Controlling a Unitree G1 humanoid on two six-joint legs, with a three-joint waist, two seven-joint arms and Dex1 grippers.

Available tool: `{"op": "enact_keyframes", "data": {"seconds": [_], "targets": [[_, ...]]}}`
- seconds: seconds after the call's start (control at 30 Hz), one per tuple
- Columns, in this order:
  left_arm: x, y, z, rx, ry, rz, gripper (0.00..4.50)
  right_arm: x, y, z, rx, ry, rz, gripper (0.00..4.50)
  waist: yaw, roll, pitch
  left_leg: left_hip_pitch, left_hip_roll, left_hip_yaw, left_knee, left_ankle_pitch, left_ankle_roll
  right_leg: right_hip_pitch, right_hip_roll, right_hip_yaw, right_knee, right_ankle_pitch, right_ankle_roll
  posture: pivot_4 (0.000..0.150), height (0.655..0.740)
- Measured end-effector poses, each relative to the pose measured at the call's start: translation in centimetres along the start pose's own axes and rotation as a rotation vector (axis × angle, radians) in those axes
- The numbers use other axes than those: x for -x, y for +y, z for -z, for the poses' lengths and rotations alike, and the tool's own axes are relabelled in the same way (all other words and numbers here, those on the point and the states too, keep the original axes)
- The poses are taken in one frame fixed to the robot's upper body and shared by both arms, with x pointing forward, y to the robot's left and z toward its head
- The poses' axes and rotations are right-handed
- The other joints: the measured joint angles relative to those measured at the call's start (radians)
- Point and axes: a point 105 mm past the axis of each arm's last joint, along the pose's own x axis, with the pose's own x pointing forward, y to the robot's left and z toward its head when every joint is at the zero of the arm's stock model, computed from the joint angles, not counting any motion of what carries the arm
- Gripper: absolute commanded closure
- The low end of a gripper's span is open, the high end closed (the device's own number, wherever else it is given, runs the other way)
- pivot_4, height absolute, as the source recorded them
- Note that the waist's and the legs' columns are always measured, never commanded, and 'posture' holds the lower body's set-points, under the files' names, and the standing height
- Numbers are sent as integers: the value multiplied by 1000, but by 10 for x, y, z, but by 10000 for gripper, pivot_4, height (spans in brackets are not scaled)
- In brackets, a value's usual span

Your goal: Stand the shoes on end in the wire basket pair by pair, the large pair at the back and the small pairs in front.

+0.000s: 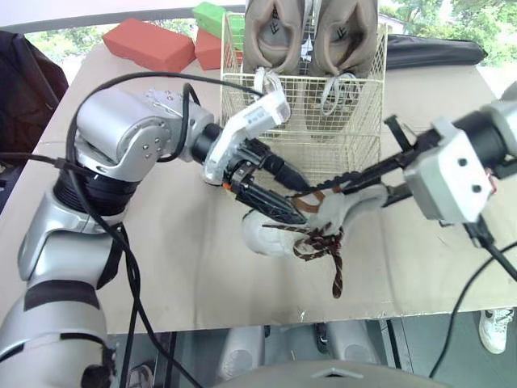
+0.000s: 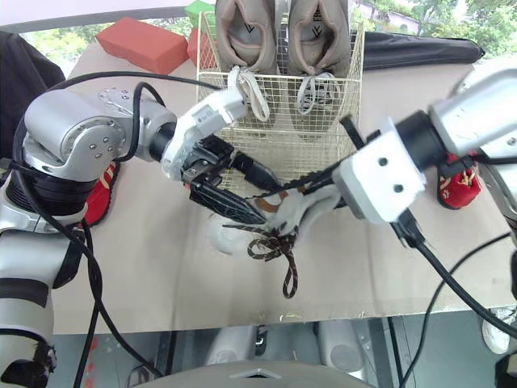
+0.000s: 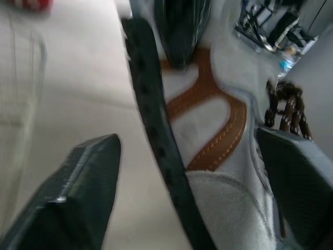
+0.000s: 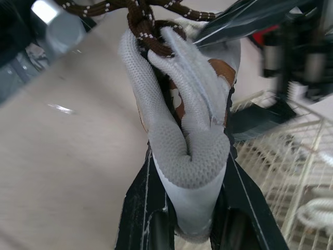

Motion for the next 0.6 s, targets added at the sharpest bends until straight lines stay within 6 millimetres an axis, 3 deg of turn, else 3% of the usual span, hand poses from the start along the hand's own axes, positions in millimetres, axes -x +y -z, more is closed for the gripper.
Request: {"op": "enact_keyframes", "data": {"seconds": [0.1, 0.17, 0.2, 0.47, 0.5, 0.6], "targets": [[3, 1, 6, 33, 32, -38, 30292, -8, -5, 0, 28, -29, -20, 44830, 0, 0, 0, 0, 0, 0, 0, 0, 0, 0, -2, 0, -1, 0, 0, 1500, 7400], [4, 2, 7, 44, 25, -55, 37283, -9, -7, 0, 39, -27, -18, 44905, 3, 0, 0, 0, 0, -1, 0, 0, 0, 0, -2, -1, 0, 0, 0, 1500, 7400], [5, 3, 7, 49, 17, -63, 38964, -10, -8, 1, 32, -26, -14, 39907, 3, 0, 0, 0, 0, -1, 0, 0, 0, 0, -3, -1, 0, 0, 0, 1500, 7400], [10, -5, 17, 88, -185, -137, 39384, 6, -1, 16, -232, -68, 135, 2478, 6, 0, 0, 2, 0, -2, 3, 0, 1, 0, -4, -1, 10, 0, 0, 1500, 7400], [14, -7, 19, 91, -238, -164, 39388, 11, 4, 20, -300, -78, 181, 0, 7, 0, 0, 2, 0, -2, 4, 0, 1, 0, -5, 0, 11, 0, 0, 1500, 7400], [30, -10, 19, 82, -370, -254, 39403, 20, 13, 24, -455, -139, 288, 0, 8, 0, 0, 3, 0, -2, 7, -1, 2, 0, -5, 0, 15, 0, 0, 1500, 7400]]}}
